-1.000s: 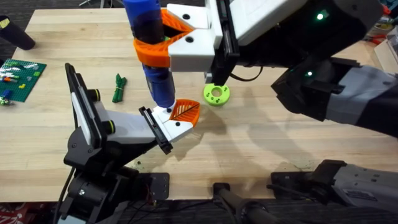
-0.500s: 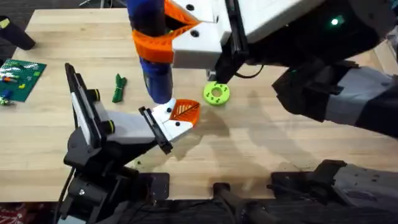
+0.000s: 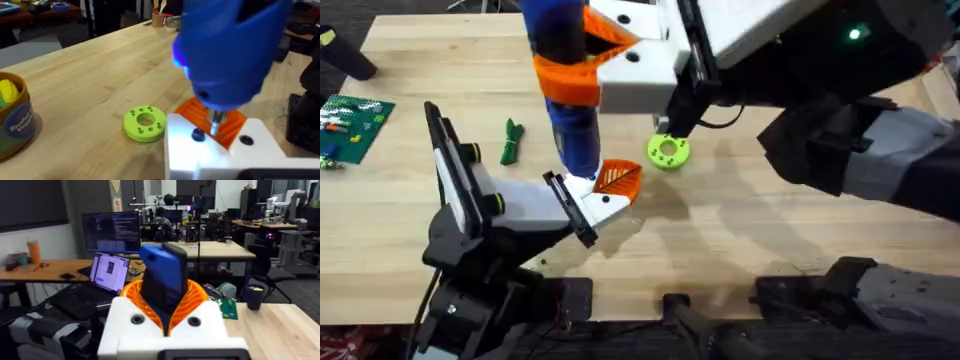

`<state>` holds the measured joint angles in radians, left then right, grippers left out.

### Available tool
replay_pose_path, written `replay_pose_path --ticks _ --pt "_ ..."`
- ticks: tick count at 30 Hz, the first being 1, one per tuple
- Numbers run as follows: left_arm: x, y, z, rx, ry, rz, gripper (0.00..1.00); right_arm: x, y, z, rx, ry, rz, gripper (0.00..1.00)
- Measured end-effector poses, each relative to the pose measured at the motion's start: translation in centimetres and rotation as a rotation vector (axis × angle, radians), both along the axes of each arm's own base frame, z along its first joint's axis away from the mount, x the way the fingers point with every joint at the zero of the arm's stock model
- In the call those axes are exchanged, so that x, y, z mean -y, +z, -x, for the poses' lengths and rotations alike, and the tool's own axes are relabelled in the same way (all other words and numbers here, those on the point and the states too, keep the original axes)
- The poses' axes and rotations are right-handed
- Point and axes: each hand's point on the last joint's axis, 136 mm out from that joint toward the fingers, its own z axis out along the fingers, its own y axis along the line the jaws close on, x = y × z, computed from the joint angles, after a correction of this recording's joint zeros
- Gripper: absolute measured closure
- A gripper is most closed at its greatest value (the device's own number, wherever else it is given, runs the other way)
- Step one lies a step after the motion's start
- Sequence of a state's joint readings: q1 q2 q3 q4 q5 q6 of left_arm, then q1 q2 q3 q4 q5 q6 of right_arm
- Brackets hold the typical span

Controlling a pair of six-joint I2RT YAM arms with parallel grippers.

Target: Pick up the gripper from the table and insert it into the empty holder that is missing its gripper. Then pick up a screw, insert it into the mounting hole, and use the screwdriver to tighten it. Finally, clean up the table by picking up the vegetable and placing it into the bucket.

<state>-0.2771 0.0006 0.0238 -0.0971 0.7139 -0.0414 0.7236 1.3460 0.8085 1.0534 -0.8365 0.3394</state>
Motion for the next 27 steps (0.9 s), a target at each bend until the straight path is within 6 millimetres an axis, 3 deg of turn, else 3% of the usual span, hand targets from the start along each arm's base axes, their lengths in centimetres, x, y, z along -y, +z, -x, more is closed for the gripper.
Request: replay_pose_path --ticks 27 --pt "0.0 -0.01 0.0 0.0 0.0 0.0 0.988 0.49 -0.6 -0.29 0.031 0.009 0.026 0.965"
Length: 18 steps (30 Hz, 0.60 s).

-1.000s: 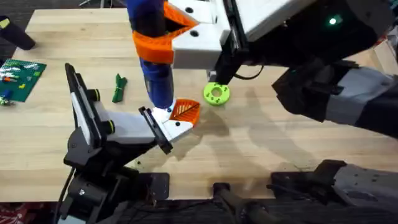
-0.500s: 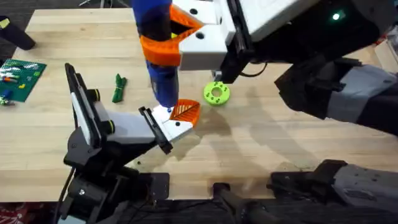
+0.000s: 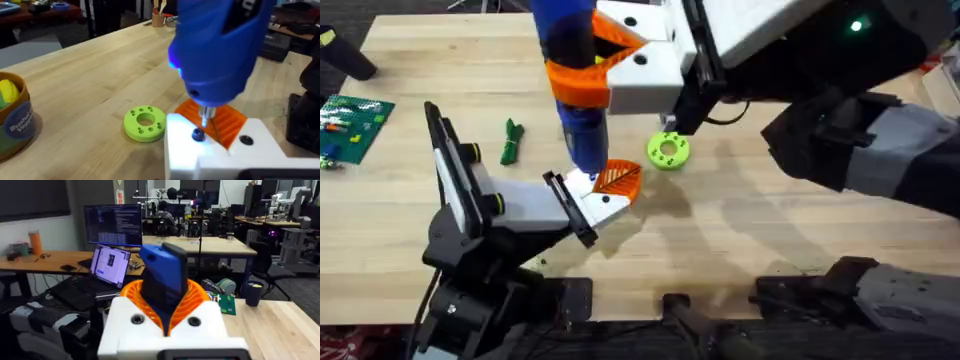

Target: Pick up the gripper from the table and insert it into the empty holder that is missing its gripper. Then pick up a screw, insert it into the mounting hole, and use the screwdriver to tighten it. Finally, clean up the table by picking up the vegetable and placing it into the bucket.

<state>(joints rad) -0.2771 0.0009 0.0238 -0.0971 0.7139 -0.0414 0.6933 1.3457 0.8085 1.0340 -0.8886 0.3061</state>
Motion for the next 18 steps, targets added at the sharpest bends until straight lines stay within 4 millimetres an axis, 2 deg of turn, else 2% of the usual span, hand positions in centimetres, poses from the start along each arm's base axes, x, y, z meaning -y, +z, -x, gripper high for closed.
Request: replay_pose_path --ticks 18 --pt "0.0 0.0 0.0 0.0 0.0 0.0 0.988 -0.11 0.0 0.11 0.012 -0.002 -0.002 0.965"
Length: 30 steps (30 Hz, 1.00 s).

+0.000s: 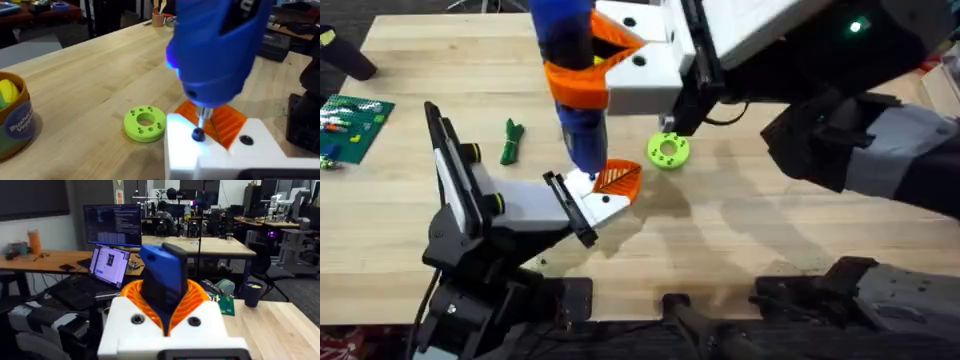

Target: Pick up the gripper from the table and insert it into the empty holder that is missing its gripper. Then pick up a screw, insert it into the mounting hole, and use the screwdriver to tighten it. Finally, clean up the table by picking up the vegetable and placing it into the bucket.

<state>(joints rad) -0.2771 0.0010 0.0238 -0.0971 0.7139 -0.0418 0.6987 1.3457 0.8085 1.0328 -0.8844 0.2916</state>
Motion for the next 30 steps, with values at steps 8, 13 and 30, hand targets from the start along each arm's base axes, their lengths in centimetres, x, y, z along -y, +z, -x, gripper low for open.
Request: replay_pose_path --ticks 8,13,30 --pt "0.0 0.0 0.0 0.0 0.0 0.0 0.988 -0.19 0.0 0.34 0.018 0.005 -0.002 0.965" --pt "0.0 0.0 0.0 0.0 0.0 0.0 0.988 -0.19 0.0 0.33 0.026 0.003 -0.002 0.965" --pt "0.0 0.0 0.0 0.0 0.0 0.0 0.988 -0.31 -0.44 0.19 0.01 0.002 0.014 0.965"
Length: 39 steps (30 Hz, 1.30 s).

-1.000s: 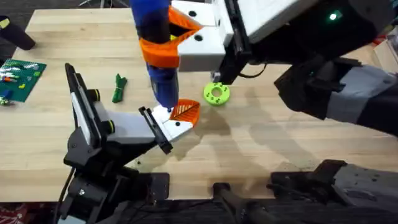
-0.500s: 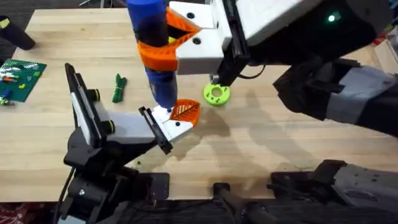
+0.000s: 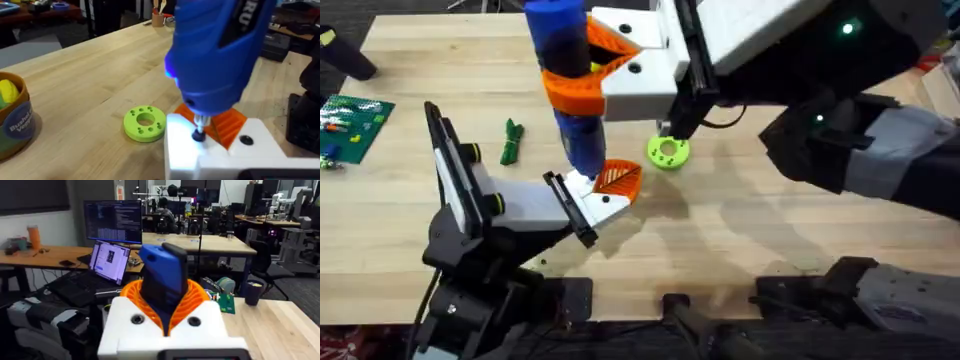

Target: Pick up the gripper from the table and insert it into the empty holder that is missing its gripper. Then pick up a screw, insert it into the mounting hole, and use the screwdriver to tighten it. Finally, clean up the table by picking up the vegetable and placing it into the bucket.

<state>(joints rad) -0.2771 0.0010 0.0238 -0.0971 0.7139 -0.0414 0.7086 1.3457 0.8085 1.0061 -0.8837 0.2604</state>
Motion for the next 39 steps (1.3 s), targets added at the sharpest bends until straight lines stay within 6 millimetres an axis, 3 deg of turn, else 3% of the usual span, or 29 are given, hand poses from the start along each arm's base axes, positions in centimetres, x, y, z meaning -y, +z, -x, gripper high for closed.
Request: replay_pose_path --ticks 39 --pt "0.0 0.0 0.0 0.0 0.0 0.0 0.988 -0.07 -0.26 -0.14 -0.01 -0.004 0.01 0.965"
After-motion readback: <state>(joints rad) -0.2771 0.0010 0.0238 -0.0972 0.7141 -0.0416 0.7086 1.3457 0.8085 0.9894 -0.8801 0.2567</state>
